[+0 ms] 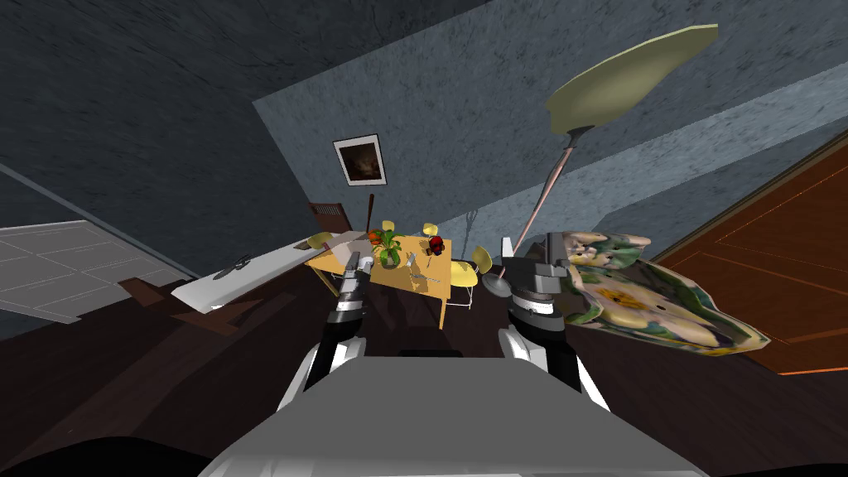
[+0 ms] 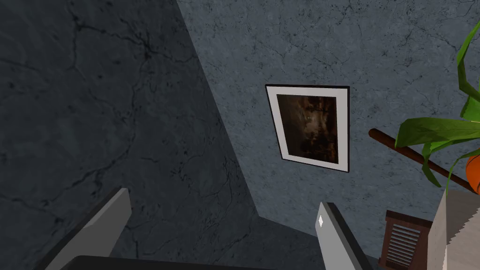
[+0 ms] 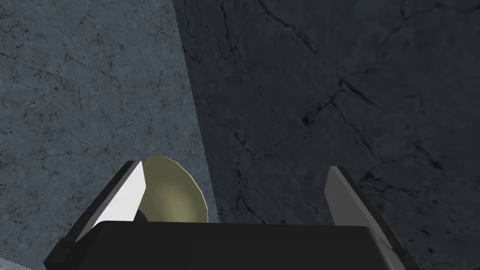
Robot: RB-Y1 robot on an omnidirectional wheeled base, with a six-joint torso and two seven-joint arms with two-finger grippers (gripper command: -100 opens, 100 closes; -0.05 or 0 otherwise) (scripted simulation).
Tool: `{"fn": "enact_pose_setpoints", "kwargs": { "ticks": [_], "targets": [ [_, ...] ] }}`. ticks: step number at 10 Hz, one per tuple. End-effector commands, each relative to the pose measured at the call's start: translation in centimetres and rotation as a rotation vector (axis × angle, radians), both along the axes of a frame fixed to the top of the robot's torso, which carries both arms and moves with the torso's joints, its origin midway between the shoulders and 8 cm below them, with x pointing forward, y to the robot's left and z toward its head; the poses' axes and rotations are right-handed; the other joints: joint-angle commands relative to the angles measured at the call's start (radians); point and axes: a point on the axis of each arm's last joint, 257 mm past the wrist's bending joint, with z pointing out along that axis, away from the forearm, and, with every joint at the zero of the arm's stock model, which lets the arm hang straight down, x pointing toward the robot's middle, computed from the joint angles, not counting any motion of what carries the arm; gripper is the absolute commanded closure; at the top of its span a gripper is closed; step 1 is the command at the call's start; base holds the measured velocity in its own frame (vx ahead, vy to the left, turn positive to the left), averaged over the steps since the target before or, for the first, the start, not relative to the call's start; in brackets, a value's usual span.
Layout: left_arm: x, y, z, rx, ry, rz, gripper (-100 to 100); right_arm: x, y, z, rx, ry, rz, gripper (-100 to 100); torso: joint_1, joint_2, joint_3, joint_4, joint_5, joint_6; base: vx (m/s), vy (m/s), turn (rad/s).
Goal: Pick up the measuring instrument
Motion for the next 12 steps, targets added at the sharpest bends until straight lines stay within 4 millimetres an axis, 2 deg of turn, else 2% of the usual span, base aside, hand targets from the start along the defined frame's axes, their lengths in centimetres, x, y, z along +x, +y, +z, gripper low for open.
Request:
{"fn": "enact_pose_setpoints", "kwargs": {
  "ticks": [1, 3, 5, 12],
  "targets": [
    [1.2, -0.1, -1.6, 0.029, 0.05, -0.014, -100, 0.0, 0.0, 0.0, 0.0, 0.0, 0.0, 0, 0.0, 0.0, 0.0, 0.0, 0.0, 0.0, 0.016, -0.016, -0.023],
    [1.7, -0.1, -2.3, 0.036, 0.071, -0.016, -100, 0.0, 0.0, 0.0, 0.0, 0.0, 0.0, 0, -0.001, -0.002, -0.001, 0.0, 0.0, 0.0, 0.029, -0.021, -0.012],
    [3.0, 0.0, -4.1, 0.045, 0.122, -0.016, -100, 0.0, 0.0, 0.0, 0.0, 0.0, 0.0, 0, -0.001, -0.002, -0.001, 0.0, 0.0, 0.0, 0.024, -0.018, -0.018],
    [8.5, 1.3, -12.3, 0.068, 0.355, 0.005, -100, 0.0, 0.0, 0.0, 0.0, 0.0, 0.0, 0, -0.003, -0.003, -0.002, -0.001, -0.001, 0.0, 0.046, -0.035, -0.026]
  ]
}}
